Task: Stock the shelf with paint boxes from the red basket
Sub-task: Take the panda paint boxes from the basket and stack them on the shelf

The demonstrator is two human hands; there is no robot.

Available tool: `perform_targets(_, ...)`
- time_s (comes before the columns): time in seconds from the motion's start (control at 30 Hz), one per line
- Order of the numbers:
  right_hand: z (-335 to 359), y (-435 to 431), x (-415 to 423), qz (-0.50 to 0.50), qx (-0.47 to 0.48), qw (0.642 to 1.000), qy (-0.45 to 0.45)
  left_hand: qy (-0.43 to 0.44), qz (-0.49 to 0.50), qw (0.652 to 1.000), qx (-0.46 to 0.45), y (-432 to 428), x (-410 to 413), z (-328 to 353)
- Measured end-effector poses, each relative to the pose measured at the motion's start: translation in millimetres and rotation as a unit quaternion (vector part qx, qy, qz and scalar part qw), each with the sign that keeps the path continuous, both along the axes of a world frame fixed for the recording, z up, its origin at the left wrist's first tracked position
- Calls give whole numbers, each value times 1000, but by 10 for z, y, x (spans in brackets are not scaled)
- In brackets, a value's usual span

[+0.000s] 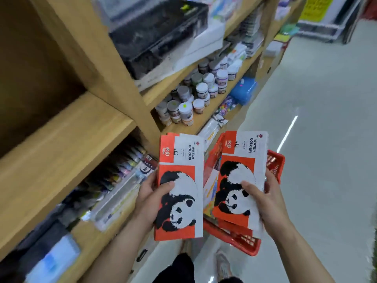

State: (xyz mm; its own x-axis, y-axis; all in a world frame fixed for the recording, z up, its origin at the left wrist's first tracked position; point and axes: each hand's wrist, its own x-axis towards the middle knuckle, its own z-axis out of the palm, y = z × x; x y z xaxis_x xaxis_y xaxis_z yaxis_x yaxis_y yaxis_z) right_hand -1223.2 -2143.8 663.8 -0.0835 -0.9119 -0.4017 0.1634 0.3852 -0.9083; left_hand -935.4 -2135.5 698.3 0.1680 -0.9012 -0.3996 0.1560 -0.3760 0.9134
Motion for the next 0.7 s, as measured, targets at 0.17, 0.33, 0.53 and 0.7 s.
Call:
perform_targets(0.17,721,-78,218,121,-79,989,-17,7,111,992,-61,627,160,619)
perform_targets(0.33,1393,-235,908,259,-148,954,-25,0,232,965,-123,1197,540,1100)
perform_targets(0.53,1973,-577,2164,343,-177,923,5,17,356,921,-159,1444,1099,1357)
perform_targets(0.7,2239,-920,3149,388,-132,911,37,24,413,897,-155,1502,1636,1390)
